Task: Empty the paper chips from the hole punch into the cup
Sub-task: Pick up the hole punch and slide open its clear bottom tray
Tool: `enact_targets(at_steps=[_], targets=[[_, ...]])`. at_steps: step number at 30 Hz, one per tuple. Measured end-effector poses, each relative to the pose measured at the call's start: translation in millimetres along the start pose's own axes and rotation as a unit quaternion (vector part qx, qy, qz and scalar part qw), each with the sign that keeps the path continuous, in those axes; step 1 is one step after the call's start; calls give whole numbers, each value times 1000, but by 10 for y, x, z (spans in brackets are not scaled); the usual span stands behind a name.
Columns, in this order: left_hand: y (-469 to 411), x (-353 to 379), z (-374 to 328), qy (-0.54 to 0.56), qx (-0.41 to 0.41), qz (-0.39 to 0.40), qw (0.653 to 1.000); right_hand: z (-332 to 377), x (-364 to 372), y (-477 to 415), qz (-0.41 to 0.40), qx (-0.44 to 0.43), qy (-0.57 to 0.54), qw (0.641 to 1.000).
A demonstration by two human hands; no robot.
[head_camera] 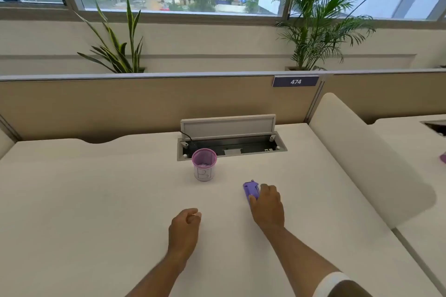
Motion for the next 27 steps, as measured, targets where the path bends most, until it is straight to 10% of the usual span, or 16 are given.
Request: enact_targets(at_steps=[16, 20, 27], targets=[[-291, 200, 241, 182, -51, 33, 981, -27, 98, -317, -22, 10, 39, 999], [-310, 310, 208, 210, -61, 49, 975, -90, 137, -233, 4, 35, -216, 976], [-252, 547, 20, 302, -78, 152, 938, 376, 349, 405, 147, 27, -544, 826]])
Point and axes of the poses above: each hand's wrist, its own y-axis away from the middle knuckle, its own x-axis out of the palm, z = x × y, the point moved 8 cm from there along -y, towards the middle knuckle, and after that the axes turned 14 degrees about z, right-handed, at the moved point
